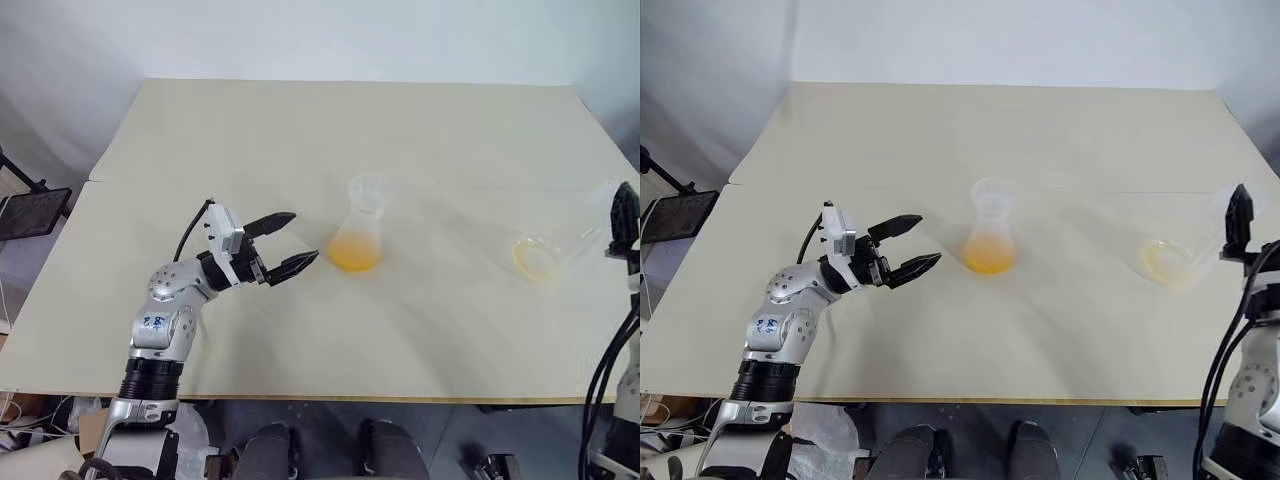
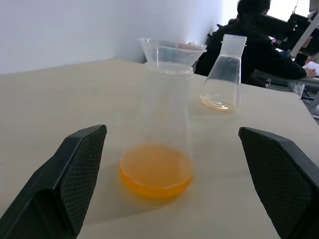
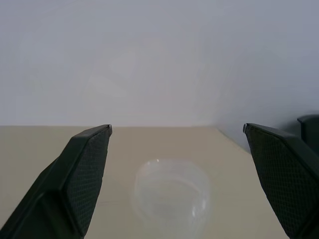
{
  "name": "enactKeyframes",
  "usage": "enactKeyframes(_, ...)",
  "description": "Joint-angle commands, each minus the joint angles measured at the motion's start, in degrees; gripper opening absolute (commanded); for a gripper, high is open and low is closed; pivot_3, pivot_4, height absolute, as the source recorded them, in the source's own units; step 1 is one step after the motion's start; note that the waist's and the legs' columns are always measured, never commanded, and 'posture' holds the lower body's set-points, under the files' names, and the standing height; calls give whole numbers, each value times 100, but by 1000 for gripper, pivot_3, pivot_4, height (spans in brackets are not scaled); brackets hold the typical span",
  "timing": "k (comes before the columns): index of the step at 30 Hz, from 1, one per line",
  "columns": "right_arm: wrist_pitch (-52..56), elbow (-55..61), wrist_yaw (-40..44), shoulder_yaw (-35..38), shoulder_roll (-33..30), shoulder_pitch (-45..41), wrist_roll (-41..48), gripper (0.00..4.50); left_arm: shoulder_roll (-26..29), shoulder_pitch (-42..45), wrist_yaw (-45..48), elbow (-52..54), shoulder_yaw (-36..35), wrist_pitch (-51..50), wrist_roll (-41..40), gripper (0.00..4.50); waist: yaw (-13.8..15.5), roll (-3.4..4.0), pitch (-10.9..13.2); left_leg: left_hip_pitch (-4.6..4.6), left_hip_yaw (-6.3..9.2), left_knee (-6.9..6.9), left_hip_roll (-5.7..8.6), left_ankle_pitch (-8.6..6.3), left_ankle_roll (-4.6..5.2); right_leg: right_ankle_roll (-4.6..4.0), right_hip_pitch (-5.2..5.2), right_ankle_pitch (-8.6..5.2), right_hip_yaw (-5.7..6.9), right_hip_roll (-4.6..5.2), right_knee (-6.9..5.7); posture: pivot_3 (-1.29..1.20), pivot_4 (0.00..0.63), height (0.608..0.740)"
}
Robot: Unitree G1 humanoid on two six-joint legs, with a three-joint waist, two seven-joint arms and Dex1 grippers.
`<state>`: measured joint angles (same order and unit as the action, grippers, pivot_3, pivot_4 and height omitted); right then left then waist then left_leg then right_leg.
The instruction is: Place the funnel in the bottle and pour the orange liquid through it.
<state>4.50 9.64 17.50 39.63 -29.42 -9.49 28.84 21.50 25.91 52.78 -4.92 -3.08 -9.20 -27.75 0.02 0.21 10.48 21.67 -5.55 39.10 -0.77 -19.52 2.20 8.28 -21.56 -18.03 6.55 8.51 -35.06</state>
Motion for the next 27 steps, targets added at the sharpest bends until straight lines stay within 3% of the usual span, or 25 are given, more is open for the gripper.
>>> enactKeyframes(1,-126,286,345,170,-369,22,200,4449,155,79,102,23,-151,119,1,4500,0,0,0,0,-1,0,0,0,0,0,0,0,0,0,1,0,150,740)
enactKeyframes(8,465,466,1479,-144,-1091,21,951,4449,612,70,64,-145,-343,207,185,4500,0,-1,0,-2,-1,0,-1,0,1,0,2,0,0,0,1,0,150,740)
enactKeyframes(14,569,987,3151,-687,-1410,478,1445,4449,1178,-270,289,-61,-625,-3,65,4500,13,-1,1,-2,2,0,-2,0,1,0,3,0,3,1,2,0,150,740)
enactKeyframes(17,486,1318,4091,-1207,-1592,1242,1258,4449,1467,-711,414,130,-798,-18,38,4500,11,-5,3,-3,7,-11,-4,-2,2,0,4,0,9,0,5,0,150,740)
enactKeyframes(23,-244,876,4644,-1472,-1271,1984,699,4449,1615,-1294,398,467,-913,156,129,4500,131,-11,3,-6,4,3,4,-6,12,10,20,6,3,9,23,0,150,740)
enactKeyframes(27,-701,460,4889,-1494,-1224,2036,423,4449,1643,-1502,308,586,-1044,269,135,4500,128,-11,3,-10,2,2,3,-7,11,9,20,6,0,8,23,0,150,740)
